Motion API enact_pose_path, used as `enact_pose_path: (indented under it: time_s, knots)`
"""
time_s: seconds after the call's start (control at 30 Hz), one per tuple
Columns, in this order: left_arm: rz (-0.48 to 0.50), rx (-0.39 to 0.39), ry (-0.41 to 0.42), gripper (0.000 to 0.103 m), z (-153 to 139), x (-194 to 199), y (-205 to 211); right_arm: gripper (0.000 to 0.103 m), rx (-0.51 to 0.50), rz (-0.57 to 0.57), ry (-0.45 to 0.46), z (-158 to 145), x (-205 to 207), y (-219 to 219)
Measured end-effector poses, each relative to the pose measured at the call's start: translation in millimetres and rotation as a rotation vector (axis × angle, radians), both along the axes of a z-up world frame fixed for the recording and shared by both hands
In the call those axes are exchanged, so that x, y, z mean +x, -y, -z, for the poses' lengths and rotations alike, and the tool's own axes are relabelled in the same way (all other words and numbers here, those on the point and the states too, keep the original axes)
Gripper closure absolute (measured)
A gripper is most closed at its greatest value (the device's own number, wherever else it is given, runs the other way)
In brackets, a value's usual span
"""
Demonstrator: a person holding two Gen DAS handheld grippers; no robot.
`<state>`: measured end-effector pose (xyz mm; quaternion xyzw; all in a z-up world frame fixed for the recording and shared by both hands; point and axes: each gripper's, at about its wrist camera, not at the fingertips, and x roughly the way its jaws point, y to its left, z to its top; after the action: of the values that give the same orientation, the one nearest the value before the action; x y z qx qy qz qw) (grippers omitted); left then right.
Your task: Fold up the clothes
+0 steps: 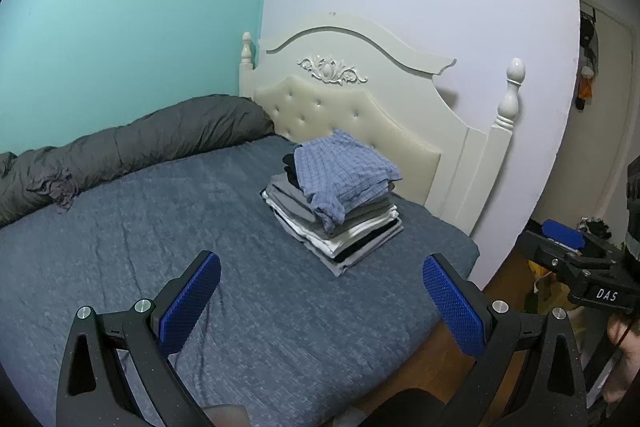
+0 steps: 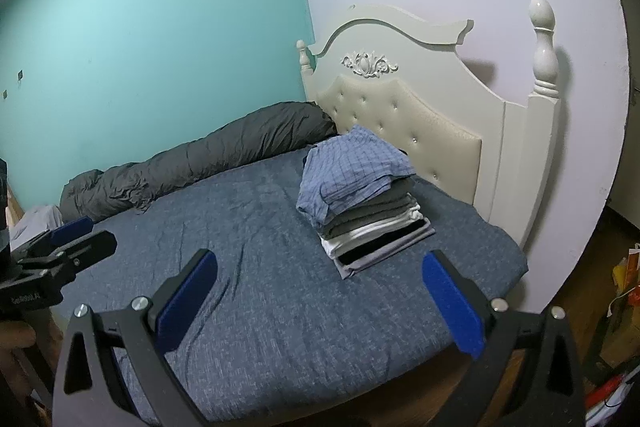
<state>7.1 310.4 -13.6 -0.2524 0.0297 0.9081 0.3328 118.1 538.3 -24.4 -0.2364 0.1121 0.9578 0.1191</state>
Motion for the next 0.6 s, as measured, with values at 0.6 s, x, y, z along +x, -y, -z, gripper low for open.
enact_pose_path:
  time_s: [0.6]
  knots:
    - [-0.027,0.005,-0.004,0.000,6.9,-2.8,10.3,0.000,0.007,0.003,0.009,8.0,1.6,2.2]
